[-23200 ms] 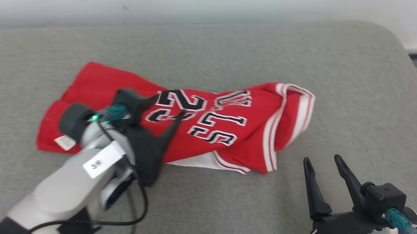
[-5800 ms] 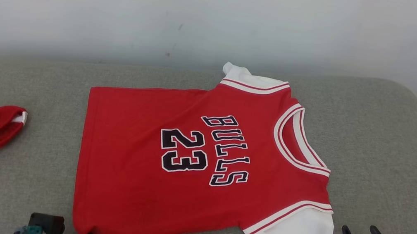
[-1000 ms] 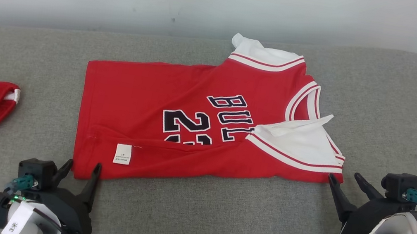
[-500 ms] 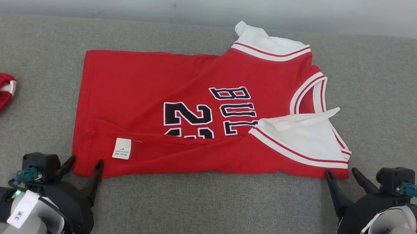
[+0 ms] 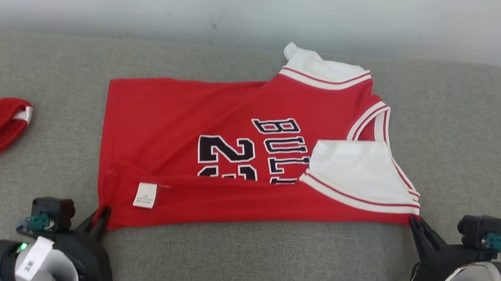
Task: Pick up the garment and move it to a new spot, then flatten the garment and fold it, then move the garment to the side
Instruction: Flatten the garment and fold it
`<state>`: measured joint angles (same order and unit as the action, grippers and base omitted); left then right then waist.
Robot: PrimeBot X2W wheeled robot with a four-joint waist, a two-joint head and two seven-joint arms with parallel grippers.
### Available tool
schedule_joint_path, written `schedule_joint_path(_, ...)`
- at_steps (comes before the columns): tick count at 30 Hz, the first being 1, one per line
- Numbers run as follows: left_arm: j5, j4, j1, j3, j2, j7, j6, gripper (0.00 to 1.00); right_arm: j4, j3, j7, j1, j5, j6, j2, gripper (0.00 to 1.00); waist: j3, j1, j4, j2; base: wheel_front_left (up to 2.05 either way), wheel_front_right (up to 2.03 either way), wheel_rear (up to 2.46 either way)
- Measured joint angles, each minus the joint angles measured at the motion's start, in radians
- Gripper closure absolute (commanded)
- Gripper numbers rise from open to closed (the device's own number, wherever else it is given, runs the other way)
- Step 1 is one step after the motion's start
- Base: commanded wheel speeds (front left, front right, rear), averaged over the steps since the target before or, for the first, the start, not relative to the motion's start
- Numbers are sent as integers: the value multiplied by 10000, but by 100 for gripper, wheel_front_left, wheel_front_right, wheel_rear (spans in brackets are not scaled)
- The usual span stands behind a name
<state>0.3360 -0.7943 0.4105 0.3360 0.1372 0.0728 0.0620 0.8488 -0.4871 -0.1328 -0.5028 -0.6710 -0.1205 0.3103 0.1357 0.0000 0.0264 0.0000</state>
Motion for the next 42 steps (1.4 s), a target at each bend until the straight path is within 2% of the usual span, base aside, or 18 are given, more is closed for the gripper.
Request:
schedule_joint_path(9, 102, -364, -708, -52, 0, 211, 13, 100, -31, 115, -188, 822, -466, -42, 10, 100, -766, -1, 13, 0, 0, 0, 0)
schedule_joint_path(19, 337, -349, -1939, -13, -71, 245, 94, 100, -825, -119, 31, 2618, -1026, -86, 249, 100, -1803, -2, -117, -1, 0, 0, 0)
schedule_joint_path(35, 504, 138, -2466, 44, -58, -82, 94, 100, -2128, -119, 552, 3637, -1478, -86, 757, 100, -2021, -1, 42, -1, 0, 0, 0)
schedule_joint_path(36, 525, 155, -2472, 38, -58, -107, 86, 67, -2173, -92, 552, 3668, -1482, -59, 761, 92, -2017, -1, 46, -1, 0, 0, 0)
schedule_joint_path(37, 525, 174, -2475, 31, -58, -109, 79, 0, -2247, -69, 552, 3704, -1484, -25, 773, 56, -2011, -1, 50, 0, 0, 0, 0)
schedule_joint_path(38, 529, 207, -2481, 0, -58, -109, 35, 0, -2330, 8, 552, 3743, -1570, -29, 771, 0, -2005, 0, 52, -1, 0, 0, 0)
schedule_joint_path(42, 606, 397, -2599, -167, -15, -102, -102, 0, -2581, 290, 546, 3808, -1860, -10, 871, 0, -1979, 0, 64, -1, 0, 0, 0)
